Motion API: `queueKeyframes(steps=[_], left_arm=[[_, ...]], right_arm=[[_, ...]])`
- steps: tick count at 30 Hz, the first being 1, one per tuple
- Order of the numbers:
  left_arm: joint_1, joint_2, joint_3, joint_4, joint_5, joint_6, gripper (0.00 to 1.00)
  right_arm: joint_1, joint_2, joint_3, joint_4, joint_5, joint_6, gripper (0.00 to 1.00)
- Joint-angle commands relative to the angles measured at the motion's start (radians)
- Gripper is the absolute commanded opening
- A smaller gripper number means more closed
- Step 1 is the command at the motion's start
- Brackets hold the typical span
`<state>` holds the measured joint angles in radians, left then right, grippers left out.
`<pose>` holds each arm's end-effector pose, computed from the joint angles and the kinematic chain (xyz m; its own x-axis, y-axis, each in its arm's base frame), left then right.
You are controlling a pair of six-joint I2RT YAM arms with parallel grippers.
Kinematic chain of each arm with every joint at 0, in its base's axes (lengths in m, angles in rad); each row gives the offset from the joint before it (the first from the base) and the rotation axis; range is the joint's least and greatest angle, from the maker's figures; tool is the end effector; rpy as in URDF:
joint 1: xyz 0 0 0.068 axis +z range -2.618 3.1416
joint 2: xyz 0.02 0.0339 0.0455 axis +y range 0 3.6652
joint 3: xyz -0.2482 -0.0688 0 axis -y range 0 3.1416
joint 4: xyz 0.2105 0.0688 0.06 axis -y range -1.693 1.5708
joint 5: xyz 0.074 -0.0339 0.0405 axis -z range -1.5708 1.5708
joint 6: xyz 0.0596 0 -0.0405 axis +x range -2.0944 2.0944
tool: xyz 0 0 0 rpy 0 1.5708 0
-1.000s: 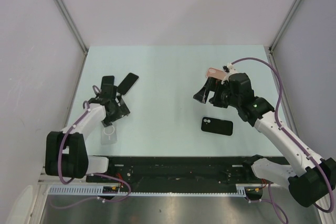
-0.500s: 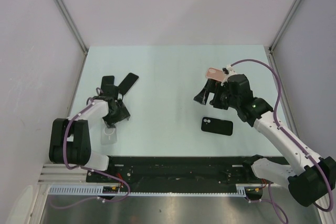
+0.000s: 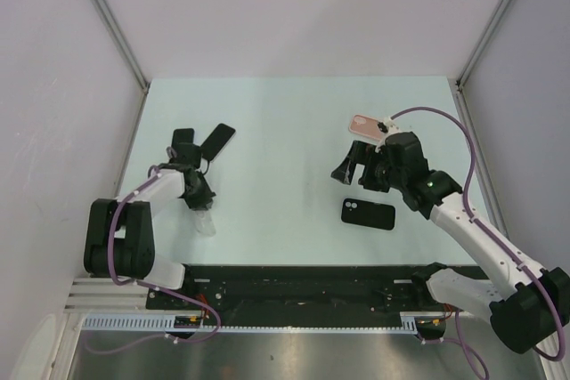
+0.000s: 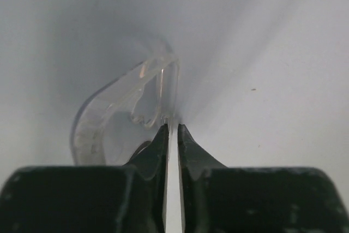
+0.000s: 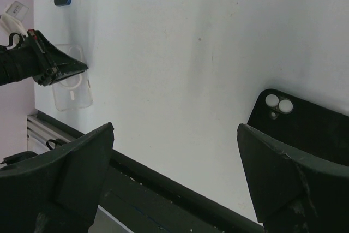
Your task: Put the phone into the phone case
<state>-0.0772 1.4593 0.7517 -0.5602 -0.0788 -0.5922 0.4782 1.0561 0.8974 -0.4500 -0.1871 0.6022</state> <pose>0.2308 -0.0131 0.1416 -0.8194 -0.4947 -0.2895 -0.4868 0.8673 -0.1042 0.1937 0.1129 0.2797 -0.7512 0.2375 -0.6158 -0.1967 0.8101 0.5524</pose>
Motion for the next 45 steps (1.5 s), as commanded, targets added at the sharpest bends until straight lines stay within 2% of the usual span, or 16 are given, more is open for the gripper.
queueKeyframes(steps=[1,3,6,11,18,22,23,25,26,28,29,30,33,36,41,45], left_arm=[[-0.090,0.081,-0.040,0.158,0.252,-0.031,0.06],[-0.120,0.090,-0.037,0.177,0.277,-0.029,0.00],[-0.176,0.116,-0.012,0.194,0.286,-0.029,0.00],[-0.259,0.121,0.012,0.302,0.430,-0.041,0.00],[-0.378,0.154,0.113,0.351,0.485,-0.092,0.00],[-0.401,0.180,0.124,0.373,0.508,-0.106,0.01],[-0.401,0.185,0.124,0.372,0.516,-0.106,0.04],[-0.401,0.188,0.144,0.337,0.519,-0.078,0.23],[-0.400,0.181,0.162,0.309,0.486,-0.030,0.40],[-0.400,0.135,0.234,0.223,0.438,0.026,0.57],[-0.400,0.116,0.265,0.192,0.407,0.055,0.69],[-0.400,0.101,0.340,0.160,0.328,0.107,0.73],[-0.386,0.088,0.499,0.021,0.208,0.184,0.84],[-0.339,0.124,0.601,-0.010,0.151,0.207,0.88],[-0.181,0.237,0.699,-0.018,0.174,0.181,0.89],[-0.053,0.346,0.800,0.014,0.267,0.149,0.89]], right_arm=[[-0.004,-0.037,-0.017,0.011,0.006,-0.009,1.00],[-0.004,-0.048,-0.017,0.017,0.005,-0.007,1.00],[-0.003,-0.068,-0.018,0.017,0.020,0.002,1.00],[-0.004,-0.085,-0.026,0.010,0.026,0.007,1.00],[-0.004,-0.090,-0.026,-0.001,0.035,0.015,1.00],[-0.004,-0.093,-0.028,-0.013,0.043,0.011,1.00],[-0.006,-0.093,-0.028,-0.016,0.044,0.011,0.99],[-0.007,-0.099,-0.028,-0.018,0.049,0.008,1.00],[-0.007,-0.102,-0.028,-0.019,0.046,0.005,1.00],[-0.009,-0.116,-0.028,-0.021,0.044,-0.001,1.00],[-0.009,-0.122,-0.026,-0.021,0.044,-0.002,1.00],[-0.007,-0.126,-0.028,-0.021,0.044,-0.005,1.00],[-0.010,-0.143,-0.028,-0.016,0.046,-0.016,1.00],[-0.012,-0.157,-0.028,-0.003,0.034,-0.022,1.00],[-0.012,-0.188,-0.028,-0.004,0.014,-0.042,1.00],[-0.015,-0.223,-0.028,-0.001,-0.020,-0.061,1.00]])
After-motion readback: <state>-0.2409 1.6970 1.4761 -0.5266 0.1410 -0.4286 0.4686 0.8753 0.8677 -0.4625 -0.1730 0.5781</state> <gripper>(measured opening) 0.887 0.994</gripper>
